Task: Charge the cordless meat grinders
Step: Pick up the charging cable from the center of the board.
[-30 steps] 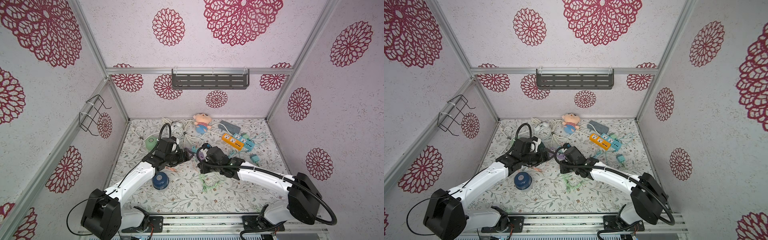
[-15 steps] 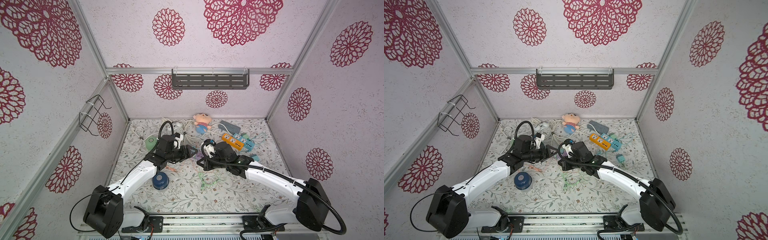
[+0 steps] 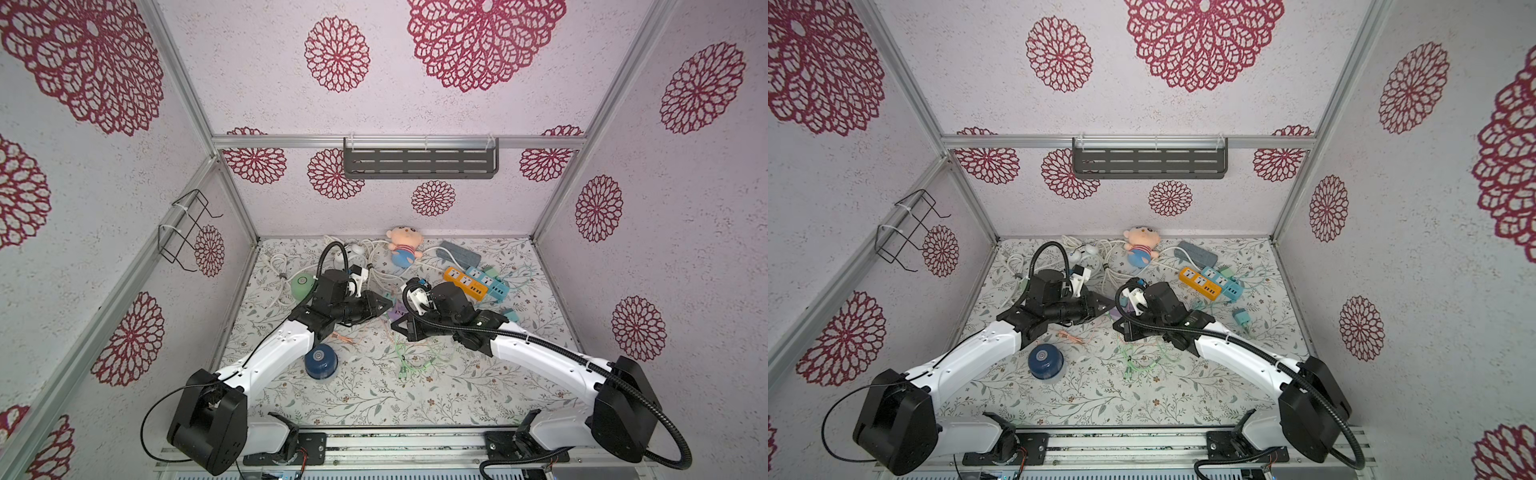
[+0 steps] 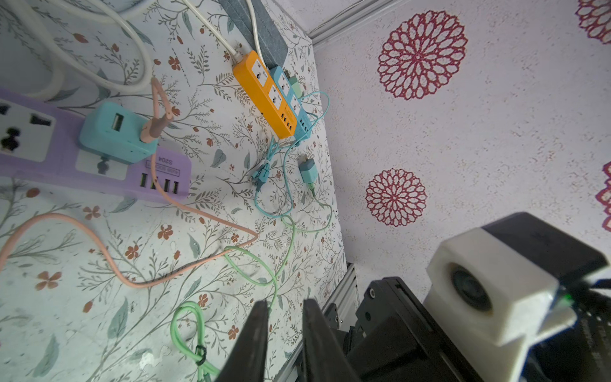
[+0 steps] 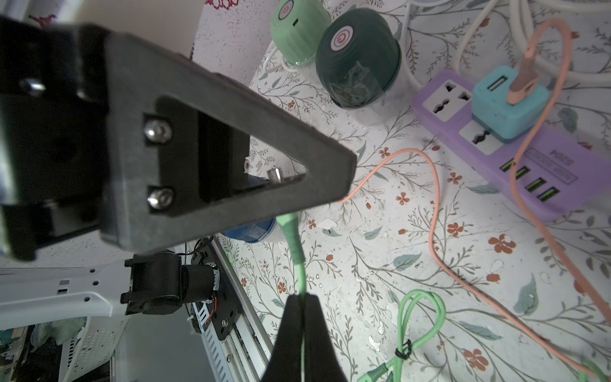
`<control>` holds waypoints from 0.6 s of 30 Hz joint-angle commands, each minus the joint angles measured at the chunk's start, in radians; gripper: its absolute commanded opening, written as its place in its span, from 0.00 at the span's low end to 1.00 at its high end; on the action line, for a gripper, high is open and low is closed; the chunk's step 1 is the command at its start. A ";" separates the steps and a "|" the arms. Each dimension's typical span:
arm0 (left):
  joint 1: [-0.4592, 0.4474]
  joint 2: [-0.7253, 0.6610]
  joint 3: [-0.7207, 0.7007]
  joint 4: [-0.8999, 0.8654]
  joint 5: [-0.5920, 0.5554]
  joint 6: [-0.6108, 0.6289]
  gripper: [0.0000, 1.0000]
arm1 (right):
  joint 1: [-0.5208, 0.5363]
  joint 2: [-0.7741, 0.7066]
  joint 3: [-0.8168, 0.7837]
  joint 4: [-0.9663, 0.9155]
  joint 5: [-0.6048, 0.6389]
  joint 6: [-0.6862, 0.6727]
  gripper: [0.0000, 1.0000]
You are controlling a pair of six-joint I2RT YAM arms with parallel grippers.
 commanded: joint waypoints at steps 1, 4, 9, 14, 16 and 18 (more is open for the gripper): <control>-0.007 0.010 0.017 0.054 0.038 -0.005 0.09 | -0.012 -0.008 0.007 0.037 -0.030 -0.014 0.00; -0.010 0.019 0.023 0.071 0.065 -0.004 0.00 | -0.021 -0.009 0.009 0.043 -0.041 -0.014 0.00; -0.009 0.026 0.061 0.089 0.161 0.065 0.00 | -0.064 -0.038 -0.022 0.092 -0.118 -0.014 0.55; 0.004 0.044 0.153 0.091 0.323 0.142 0.00 | -0.152 -0.079 -0.082 0.204 -0.292 0.007 0.71; 0.009 0.054 0.190 0.075 0.358 0.171 0.00 | -0.181 -0.086 -0.099 0.252 -0.368 0.022 0.65; 0.020 0.071 0.232 0.058 0.410 0.180 0.00 | -0.201 -0.097 -0.111 0.297 -0.428 0.037 0.60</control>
